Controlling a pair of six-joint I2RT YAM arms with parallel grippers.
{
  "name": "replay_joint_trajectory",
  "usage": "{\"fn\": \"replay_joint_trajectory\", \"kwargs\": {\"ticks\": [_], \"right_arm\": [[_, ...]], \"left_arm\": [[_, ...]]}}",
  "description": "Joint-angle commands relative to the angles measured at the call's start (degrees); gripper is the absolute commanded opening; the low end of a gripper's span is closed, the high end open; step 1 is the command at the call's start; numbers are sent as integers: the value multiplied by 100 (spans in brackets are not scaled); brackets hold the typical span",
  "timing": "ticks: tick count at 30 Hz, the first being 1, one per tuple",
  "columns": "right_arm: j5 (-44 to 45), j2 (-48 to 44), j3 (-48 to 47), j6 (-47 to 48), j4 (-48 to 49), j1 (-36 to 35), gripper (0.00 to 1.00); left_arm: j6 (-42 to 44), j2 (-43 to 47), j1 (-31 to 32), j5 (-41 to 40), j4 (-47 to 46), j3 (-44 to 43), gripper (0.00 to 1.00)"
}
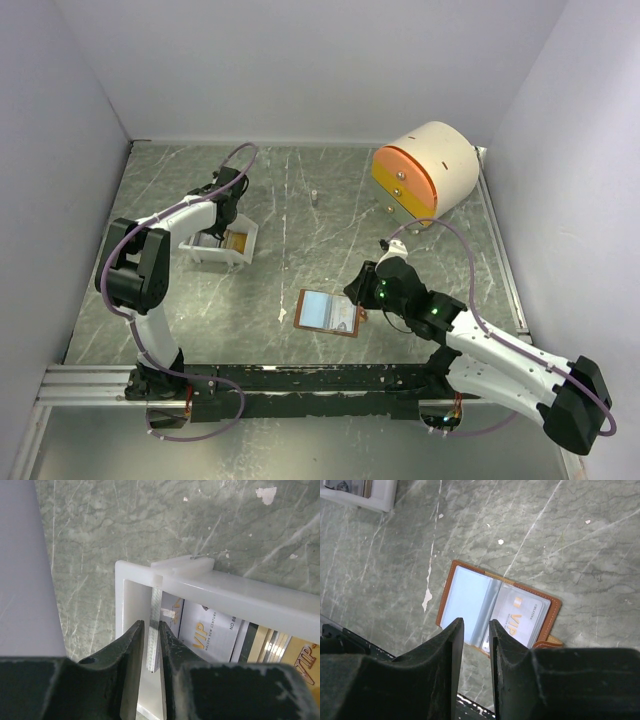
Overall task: Put the credit cards into the card holder
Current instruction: Pick up the credit card from the storage box.
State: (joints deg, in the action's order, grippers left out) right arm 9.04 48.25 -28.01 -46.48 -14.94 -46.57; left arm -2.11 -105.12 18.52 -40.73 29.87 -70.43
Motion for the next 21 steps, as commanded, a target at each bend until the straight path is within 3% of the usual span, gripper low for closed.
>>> {"fn": "replay_joint_trajectory", "kwargs": {"ticks": [1, 21], "right_arm": [[89, -121, 85, -45, 32, -8, 27], [98, -138, 104, -63, 46, -2, 27]], "left_arm": [[-9, 36, -42, 84, 4, -67, 31], [197, -114, -33, 127, -302, 3, 35]]}}
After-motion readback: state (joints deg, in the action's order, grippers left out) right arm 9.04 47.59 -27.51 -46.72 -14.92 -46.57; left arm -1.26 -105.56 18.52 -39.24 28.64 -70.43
